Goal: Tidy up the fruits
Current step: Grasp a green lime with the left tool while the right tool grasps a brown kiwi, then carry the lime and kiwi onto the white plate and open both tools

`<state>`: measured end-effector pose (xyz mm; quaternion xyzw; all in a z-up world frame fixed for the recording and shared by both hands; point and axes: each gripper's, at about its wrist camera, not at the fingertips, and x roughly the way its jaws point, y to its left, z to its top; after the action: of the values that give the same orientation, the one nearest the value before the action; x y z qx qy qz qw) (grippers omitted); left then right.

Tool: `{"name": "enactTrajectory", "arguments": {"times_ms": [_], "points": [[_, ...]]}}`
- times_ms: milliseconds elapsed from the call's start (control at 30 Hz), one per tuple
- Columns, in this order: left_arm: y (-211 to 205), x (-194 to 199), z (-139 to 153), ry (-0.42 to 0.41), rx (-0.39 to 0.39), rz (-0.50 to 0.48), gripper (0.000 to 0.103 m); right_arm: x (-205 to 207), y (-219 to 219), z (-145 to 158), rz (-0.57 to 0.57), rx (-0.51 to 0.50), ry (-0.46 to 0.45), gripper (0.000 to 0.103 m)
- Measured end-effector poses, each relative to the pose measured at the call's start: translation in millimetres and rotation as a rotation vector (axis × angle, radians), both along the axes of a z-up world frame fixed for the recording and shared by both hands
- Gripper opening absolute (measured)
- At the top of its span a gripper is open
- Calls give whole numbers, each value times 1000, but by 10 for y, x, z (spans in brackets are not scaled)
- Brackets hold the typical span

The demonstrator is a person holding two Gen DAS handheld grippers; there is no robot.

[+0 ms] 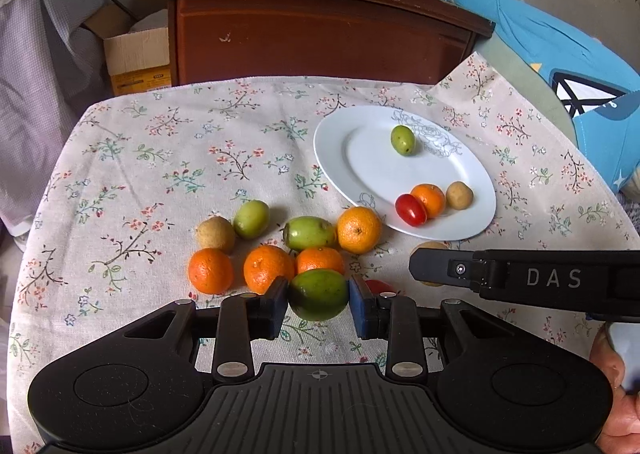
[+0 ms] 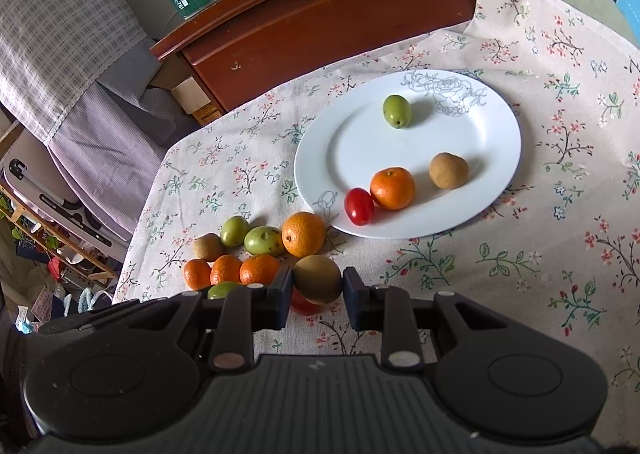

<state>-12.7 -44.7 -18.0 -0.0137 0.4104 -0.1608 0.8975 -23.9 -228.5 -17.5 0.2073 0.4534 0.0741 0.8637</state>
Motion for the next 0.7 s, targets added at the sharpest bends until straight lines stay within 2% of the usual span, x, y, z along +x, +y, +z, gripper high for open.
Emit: {"name": "enactTrajectory", "arguments": {"times_ms": [300,533,700], "points": [[54,58,202,-47,-49,24,30,14,-14,76,-8,8,-32,27],[76,186,577,-149,-93,26,30,41,-172,366,-46,14,-131,27],[23,339,705,-151,-122,3,30,124,-365,549,-82,-3,-180,27]]}}
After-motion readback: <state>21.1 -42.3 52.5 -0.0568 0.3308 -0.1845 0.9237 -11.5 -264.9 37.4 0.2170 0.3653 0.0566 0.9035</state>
